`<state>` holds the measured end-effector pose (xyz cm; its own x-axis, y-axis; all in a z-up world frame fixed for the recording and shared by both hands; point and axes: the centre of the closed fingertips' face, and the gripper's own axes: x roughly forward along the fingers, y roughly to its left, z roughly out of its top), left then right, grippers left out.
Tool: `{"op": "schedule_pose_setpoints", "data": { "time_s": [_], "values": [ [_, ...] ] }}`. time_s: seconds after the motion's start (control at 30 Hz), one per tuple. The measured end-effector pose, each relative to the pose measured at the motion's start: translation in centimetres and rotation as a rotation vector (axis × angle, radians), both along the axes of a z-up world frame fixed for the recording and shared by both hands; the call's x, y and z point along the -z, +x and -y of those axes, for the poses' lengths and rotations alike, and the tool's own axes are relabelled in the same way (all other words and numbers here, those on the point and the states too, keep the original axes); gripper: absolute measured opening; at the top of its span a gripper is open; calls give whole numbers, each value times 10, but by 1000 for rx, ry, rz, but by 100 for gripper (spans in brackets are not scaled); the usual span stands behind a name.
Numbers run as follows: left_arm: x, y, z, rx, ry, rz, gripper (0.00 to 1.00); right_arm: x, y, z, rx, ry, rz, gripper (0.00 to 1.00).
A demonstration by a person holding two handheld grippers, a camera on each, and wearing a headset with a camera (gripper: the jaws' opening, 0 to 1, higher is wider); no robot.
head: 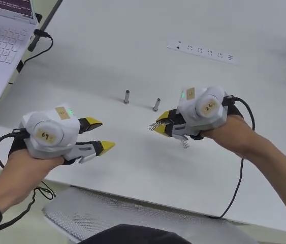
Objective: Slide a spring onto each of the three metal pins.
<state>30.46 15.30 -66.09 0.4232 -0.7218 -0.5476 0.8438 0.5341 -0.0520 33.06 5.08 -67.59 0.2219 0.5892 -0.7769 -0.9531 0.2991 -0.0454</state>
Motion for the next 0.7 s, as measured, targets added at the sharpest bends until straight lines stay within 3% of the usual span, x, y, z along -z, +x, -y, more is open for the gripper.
{"op": "schedule_pose_setpoints", "data": {
  "time_s": [0.7],
  "values": [
    [5,6,-29,-79,-22,-24,41,3,50,-19,-8,-35,1,9]
  ]
}}
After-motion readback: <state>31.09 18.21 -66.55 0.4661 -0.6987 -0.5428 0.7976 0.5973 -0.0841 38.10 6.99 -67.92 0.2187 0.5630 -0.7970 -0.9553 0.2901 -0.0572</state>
